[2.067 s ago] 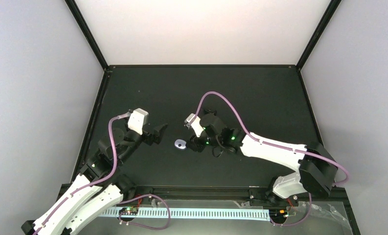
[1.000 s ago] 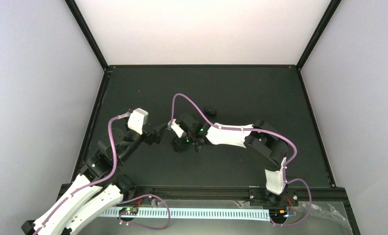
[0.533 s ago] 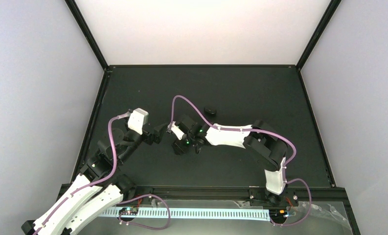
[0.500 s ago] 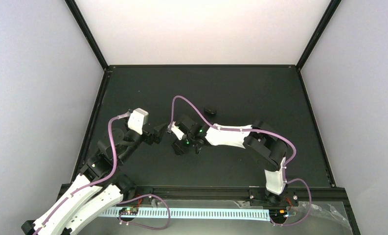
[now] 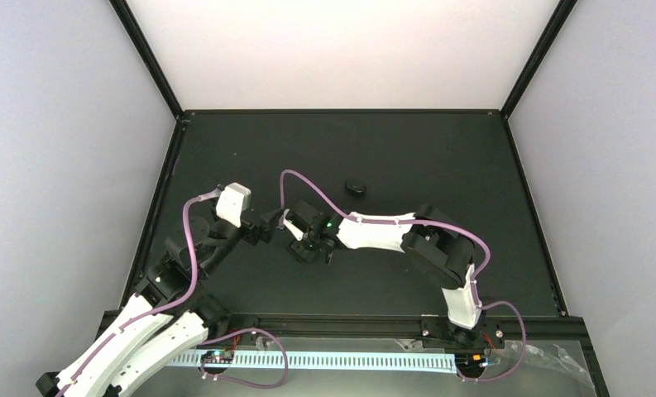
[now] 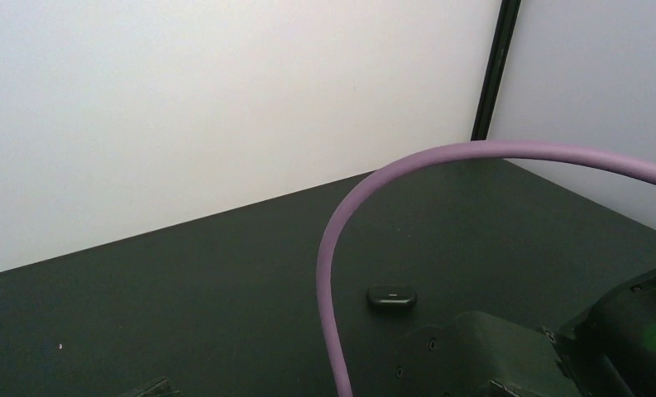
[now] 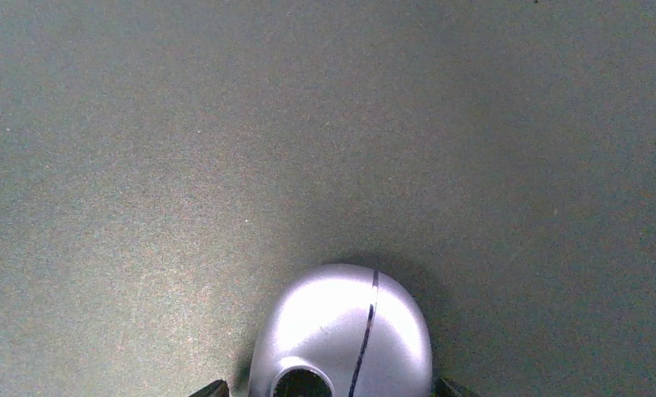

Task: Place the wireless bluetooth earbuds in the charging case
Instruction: Pick up the charging case at the center of the board.

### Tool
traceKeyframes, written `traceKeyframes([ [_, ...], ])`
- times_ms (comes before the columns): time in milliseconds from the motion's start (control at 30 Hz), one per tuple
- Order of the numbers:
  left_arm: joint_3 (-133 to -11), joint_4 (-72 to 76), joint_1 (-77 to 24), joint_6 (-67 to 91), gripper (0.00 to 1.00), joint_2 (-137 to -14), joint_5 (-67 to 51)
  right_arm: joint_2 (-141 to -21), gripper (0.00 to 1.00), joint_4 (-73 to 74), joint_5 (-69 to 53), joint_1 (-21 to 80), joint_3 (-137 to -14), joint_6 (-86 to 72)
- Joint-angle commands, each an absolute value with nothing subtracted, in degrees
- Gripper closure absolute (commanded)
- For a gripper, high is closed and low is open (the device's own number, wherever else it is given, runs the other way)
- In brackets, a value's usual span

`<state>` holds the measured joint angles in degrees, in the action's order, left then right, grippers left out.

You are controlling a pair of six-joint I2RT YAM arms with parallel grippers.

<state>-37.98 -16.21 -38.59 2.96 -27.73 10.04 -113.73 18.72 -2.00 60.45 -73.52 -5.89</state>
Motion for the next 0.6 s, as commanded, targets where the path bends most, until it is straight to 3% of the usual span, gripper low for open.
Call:
traceKeyframes([
  [0,-37.5,-15.0,-38.6,2.1,0.01,-27.2,9.3,-114.6,0.35,20.4,1.1,61.2,-74.5,-5.1],
  [333,-37.5,-15.0,-38.6,2.1,0.01,-27.3,9.2,-115.2,0.4,20.1,1.6,62.1,-73.7,-4.5],
  [567,-37.5,-15.0,-38.6,2.1,0.01,-27.3,9.2,-114.3,0.49,18.9,0.3,62.2,-73.0,-3.9],
])
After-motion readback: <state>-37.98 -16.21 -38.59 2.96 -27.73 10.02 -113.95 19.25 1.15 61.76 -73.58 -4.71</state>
